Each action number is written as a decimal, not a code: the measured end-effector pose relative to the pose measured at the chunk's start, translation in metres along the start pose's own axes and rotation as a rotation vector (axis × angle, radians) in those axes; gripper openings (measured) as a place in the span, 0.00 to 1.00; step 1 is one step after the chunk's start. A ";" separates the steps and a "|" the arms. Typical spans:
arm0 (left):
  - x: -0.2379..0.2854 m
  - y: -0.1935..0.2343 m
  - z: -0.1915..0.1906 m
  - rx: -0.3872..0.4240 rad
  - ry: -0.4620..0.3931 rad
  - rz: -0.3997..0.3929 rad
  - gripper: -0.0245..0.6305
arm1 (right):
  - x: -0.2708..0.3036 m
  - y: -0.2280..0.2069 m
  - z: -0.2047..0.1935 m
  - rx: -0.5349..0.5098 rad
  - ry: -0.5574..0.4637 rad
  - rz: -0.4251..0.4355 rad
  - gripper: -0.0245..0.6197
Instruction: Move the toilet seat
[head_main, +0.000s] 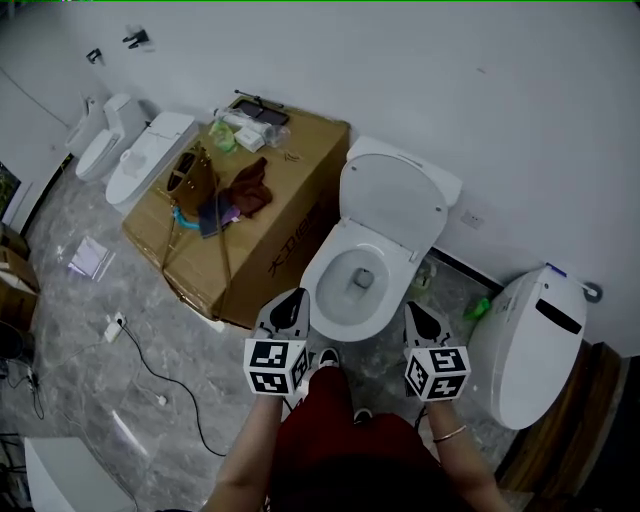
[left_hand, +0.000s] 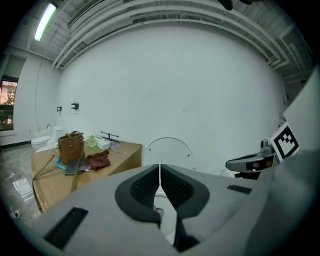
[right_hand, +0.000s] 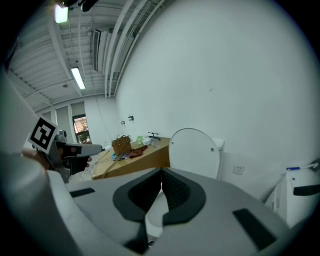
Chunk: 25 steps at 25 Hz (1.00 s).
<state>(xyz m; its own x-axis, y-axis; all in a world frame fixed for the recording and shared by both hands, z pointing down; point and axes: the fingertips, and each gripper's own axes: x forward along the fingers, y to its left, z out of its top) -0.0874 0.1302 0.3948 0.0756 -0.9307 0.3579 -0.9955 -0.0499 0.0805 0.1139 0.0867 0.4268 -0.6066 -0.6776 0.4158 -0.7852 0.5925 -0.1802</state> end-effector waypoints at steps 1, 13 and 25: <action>0.009 0.007 0.001 -0.003 0.008 -0.007 0.08 | 0.008 -0.004 0.001 0.001 0.014 -0.024 0.06; 0.094 0.073 -0.014 -0.039 0.135 -0.104 0.08 | 0.085 -0.018 -0.017 0.126 0.150 -0.134 0.06; 0.136 0.089 -0.073 -0.030 0.301 -0.133 0.12 | 0.112 -0.041 -0.078 0.321 0.281 -0.193 0.07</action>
<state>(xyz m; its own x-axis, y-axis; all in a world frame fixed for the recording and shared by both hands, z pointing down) -0.1619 0.0255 0.5184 0.2223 -0.7680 0.6007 -0.9741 -0.1486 0.1706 0.0877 0.0213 0.5503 -0.4229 -0.5916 0.6864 -0.9062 0.2723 -0.3236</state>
